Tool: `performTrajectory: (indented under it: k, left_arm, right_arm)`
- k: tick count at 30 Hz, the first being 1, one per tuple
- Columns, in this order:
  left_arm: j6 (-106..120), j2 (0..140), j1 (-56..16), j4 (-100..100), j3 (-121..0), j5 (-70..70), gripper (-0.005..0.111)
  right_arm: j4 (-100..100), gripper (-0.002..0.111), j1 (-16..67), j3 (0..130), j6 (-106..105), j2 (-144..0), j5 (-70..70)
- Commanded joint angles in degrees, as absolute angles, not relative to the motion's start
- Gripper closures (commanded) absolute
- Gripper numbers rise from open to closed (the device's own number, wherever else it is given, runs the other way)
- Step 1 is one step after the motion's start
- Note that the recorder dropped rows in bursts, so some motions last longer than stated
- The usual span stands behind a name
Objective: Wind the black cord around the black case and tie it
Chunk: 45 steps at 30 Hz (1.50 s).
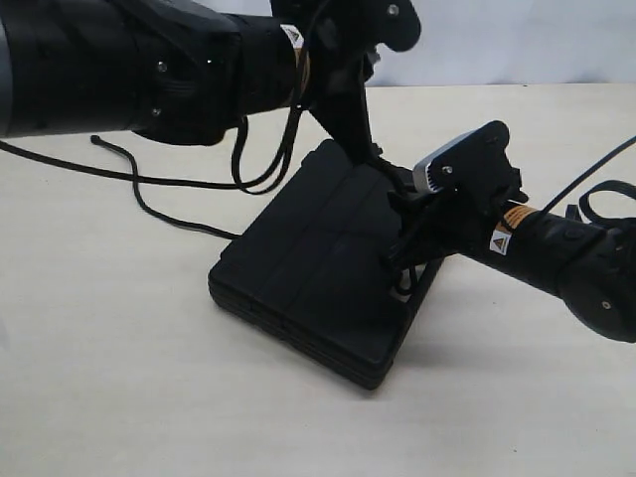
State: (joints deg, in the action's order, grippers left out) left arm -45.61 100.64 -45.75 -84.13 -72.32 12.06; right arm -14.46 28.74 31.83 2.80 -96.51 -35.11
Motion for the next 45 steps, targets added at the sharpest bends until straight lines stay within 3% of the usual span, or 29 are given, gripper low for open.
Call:
performTrajectory:
  k: [1,4,9,15,26,37,45]
  left_arm:
    - [-19.9,103.0,-46.7,-58.3,-74.1,22.5,0.107]
    - [-12.2,106.0,-46.6,-51.8,-76.8,28.1,0.107]
    - [-11.9,106.0,-46.7,-51.1,-77.4,22.9,0.107]
    - [-12.0,105.8,-45.0,-52.6,-77.5,30.2,0.107]
    - [0.0,106.7,-42.0,-38.0,-77.5,27.7,0.107]
    - [0.0,106.8,-38.7,-33.8,-77.5,15.5,0.107]
    - [25.3,106.3,-28.2,-0.3,-66.8,-0.5,0.107]
  right_arm:
    - [-14.2,0.104,28.8,32.0,2.6,-96.2,-36.1]
    - [-14.2,0.104,28.8,32.0,2.6,-96.2,-36.1]
    - [-14.2,0.104,28.8,32.0,2.6,-96.2,-35.5]
    - [-14.2,0.104,28.8,32.0,2.6,-96.2,-35.7]
    - [-14.2,0.104,28.8,32.0,2.6,-96.2,-35.7]
    - [-14.2,0.104,28.8,32.0,2.6,-96.2,-35.0]
    - [-14.2,0.104,28.8,32.0,2.6,-96.2,-35.3]
